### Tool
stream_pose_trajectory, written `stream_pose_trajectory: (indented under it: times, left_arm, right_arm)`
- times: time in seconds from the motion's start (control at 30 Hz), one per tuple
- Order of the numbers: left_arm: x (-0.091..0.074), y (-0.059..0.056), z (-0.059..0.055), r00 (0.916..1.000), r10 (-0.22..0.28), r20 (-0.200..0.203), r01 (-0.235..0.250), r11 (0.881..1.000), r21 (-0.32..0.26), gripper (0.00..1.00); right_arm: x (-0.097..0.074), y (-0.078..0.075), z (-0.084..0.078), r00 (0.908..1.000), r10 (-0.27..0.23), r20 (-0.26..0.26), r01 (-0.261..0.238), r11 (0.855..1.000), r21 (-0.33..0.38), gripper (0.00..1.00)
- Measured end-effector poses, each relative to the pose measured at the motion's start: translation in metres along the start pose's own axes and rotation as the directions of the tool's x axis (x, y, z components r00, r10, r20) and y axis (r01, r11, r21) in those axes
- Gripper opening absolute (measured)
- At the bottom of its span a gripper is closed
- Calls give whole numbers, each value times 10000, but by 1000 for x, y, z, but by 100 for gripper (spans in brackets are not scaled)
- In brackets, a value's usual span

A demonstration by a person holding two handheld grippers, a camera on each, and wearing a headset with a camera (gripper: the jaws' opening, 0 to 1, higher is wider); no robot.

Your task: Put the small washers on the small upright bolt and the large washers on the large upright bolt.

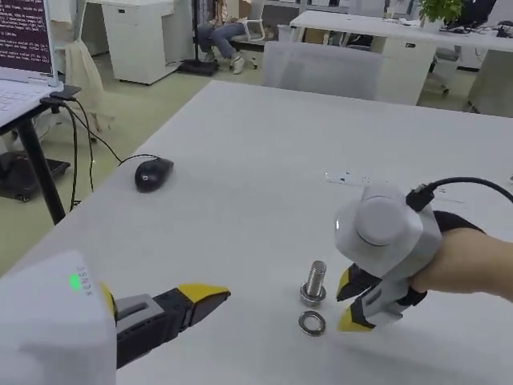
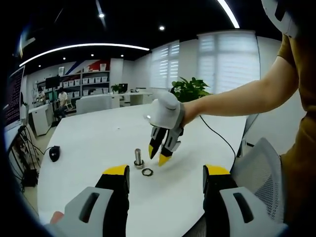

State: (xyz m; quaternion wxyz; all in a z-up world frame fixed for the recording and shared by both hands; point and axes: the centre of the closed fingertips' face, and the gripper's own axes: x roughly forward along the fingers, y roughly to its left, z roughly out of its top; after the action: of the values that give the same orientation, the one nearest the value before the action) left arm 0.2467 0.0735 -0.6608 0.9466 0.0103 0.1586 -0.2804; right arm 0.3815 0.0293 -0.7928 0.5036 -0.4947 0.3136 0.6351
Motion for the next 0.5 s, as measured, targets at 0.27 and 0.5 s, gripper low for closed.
stream_pose_trajectory:
  times: [0.27,0.5]
  left_arm:
    - [-5,-2,0,10000,-22,-5,22,10000,60,59]
    - [-6,-4,1,10000,-39,37,39,10000,35,59]
  right_arm:
    - [3,13,0,9999,27,161,-33,9995,330,24]
    - [10,12,3,9996,67,279,-82,9984,554,24]
